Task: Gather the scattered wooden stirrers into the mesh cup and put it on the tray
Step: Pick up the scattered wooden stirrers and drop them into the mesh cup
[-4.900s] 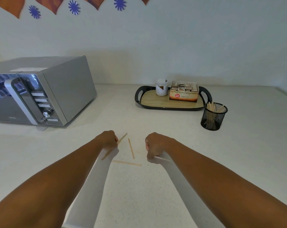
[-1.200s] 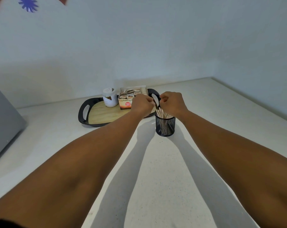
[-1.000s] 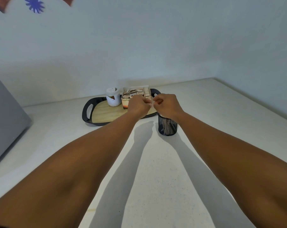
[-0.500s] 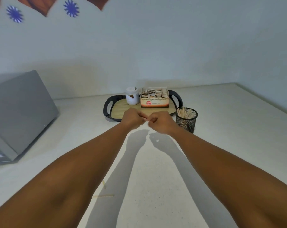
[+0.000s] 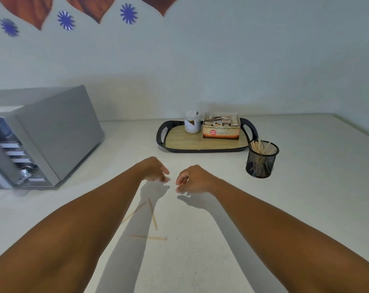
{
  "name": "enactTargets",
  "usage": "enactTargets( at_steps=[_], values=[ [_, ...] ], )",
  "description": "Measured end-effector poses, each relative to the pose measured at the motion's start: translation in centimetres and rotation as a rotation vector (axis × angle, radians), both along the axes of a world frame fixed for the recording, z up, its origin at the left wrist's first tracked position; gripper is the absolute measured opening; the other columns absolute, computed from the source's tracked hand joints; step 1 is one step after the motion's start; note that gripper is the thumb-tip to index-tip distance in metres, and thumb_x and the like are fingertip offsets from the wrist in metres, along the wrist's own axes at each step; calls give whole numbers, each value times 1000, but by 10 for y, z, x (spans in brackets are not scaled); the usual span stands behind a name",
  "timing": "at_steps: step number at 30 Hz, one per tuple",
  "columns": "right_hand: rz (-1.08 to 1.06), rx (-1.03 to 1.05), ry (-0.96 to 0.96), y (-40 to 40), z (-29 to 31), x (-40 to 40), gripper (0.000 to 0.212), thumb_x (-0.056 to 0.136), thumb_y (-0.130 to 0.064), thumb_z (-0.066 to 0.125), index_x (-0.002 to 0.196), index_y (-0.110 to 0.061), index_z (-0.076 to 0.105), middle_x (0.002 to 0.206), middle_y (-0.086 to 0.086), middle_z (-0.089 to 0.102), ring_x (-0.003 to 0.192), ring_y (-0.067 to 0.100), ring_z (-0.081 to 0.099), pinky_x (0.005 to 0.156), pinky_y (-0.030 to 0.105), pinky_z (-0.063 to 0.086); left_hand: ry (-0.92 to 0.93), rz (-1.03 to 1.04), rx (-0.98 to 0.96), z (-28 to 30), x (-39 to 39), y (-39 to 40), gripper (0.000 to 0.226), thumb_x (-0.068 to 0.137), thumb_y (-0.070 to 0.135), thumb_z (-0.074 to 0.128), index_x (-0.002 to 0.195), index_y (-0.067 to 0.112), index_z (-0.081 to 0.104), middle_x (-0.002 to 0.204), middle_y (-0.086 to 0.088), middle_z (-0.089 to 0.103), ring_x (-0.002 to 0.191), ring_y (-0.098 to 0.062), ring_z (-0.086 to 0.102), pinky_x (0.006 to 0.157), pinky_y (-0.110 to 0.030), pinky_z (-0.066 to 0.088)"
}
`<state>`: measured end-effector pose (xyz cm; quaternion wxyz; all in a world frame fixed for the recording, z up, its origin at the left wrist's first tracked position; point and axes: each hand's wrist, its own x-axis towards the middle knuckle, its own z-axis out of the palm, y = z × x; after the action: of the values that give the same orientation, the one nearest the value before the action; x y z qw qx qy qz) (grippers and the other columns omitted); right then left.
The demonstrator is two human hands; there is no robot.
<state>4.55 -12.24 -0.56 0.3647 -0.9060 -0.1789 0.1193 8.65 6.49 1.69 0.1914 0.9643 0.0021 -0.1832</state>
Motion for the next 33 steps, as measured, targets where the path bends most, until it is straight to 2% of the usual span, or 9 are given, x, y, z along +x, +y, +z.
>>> enactTargets(
  at_steps=[3,8,10,14,16,19,21,27,33],
  values=[
    [57,-22,42,17,-6,-3,27,75,-25,81,98,-13,76,87,-3,69,74,13,67,62,14,50,24,20,34,-4,-10,23,42,84,24,80,124,19,69,119,-3,67,107,-22,66,89,-24,55],
    [131,-72,111,41,-13,-7,38,71,-35,84,102,-15,74,93,-1,70,88,19,70,79,30,56,140,85,58,-15,-25,49,43,82,26,82,122,19,68,122,-5,65,108,-20,64,87,-22,55],
    [176,-131,152,49,-13,-12,55,66,-45,86,112,-18,71,102,-4,68,96,16,67,84,30,54,208,102,69,-21,-28,58,48,77,30,86,120,20,66,122,-5,67,98,-17,65,87,-23,56],
    [245,-294,189,60,-14,-25,108,45,-70,83,139,-27,51,136,-12,54,118,10,55,90,27,46,267,121,72,-25,-34,70,52,69,30,92,110,23,61,106,-3,68,85,-15,66,90,-24,57],
    [269,-352,167,65,-14,-29,119,40,-74,82,143,-30,42,144,-12,46,128,13,49,96,32,45,254,106,99,-27,-35,74,51,69,27,92,110,21,61,102,-3,69,84,-15,68,93,-26,56],
    [293,-387,139,68,-14,-31,123,41,-73,82,146,-30,36,149,-11,40,134,15,44,96,34,43,206,118,77,-30,-35,78,43,71,21,91,104,18,64,97,-3,72,79,-15,71,85,-23,58],
    [302,-397,122,68,-14,-33,121,43,-73,82,147,-29,35,149,-10,39,135,17,42,93,33,42,178,146,33,-31,-35,79,34,74,15,88,101,15,67,102,-8,74,82,-18,74,82,-22,59],
    [322,-439,69,71,-13,-40,113,46,-75,79,142,-27,41,138,-7,42,128,21,46,95,39,47,143,174,14,-30,-37,75,19,80,9,82,95,12,70,105,-12,73,92,-22,75,87,-28,59],
    [296,-385,68,81,-16,-51,109,52,-70,80,143,-27,39,142,-9,40,127,20,47,91,36,47,153,188,15,-32,-36,75,18,81,7,80,99,9,74,105,-12,75,96,-23,74,89,-30,59]
  ],
)
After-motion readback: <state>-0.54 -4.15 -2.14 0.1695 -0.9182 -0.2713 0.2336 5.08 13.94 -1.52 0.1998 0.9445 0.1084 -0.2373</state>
